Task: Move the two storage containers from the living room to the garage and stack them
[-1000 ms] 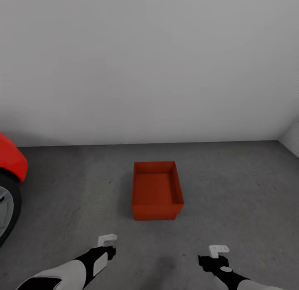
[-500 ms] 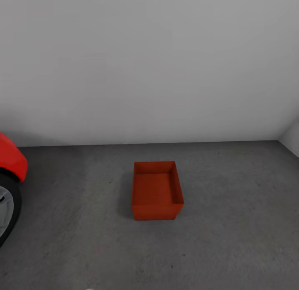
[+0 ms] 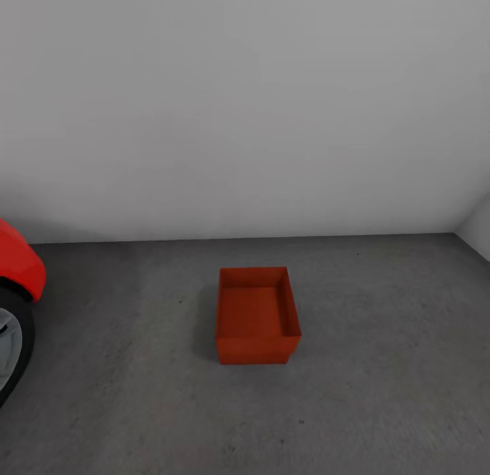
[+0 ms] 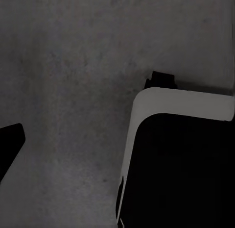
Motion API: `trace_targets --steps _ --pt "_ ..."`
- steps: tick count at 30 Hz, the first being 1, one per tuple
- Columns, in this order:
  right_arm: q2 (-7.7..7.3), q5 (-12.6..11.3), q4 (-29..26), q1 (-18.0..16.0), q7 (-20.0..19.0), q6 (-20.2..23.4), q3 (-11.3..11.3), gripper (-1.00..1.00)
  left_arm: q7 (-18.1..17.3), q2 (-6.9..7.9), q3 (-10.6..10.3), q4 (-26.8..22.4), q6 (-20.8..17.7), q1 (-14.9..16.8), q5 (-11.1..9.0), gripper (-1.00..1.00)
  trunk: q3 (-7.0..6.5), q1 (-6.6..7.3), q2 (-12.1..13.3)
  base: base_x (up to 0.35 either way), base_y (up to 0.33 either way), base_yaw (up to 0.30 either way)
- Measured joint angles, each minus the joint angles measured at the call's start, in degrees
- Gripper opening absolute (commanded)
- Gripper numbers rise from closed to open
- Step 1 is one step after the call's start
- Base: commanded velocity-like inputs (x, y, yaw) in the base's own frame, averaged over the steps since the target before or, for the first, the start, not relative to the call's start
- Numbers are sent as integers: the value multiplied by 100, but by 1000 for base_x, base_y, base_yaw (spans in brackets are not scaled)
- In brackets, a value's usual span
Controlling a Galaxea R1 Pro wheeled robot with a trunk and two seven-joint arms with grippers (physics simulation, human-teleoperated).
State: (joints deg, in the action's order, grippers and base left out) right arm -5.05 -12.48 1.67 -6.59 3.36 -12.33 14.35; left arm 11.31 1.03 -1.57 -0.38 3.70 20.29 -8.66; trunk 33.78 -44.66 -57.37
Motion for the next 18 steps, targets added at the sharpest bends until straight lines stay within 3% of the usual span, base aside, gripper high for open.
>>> trace_targets --steps 18 --pt "-4 36 0 7 -119 44 7 100 -2 11 -16 5 38 -2 -4 100 -170 0 0 0 0 0"
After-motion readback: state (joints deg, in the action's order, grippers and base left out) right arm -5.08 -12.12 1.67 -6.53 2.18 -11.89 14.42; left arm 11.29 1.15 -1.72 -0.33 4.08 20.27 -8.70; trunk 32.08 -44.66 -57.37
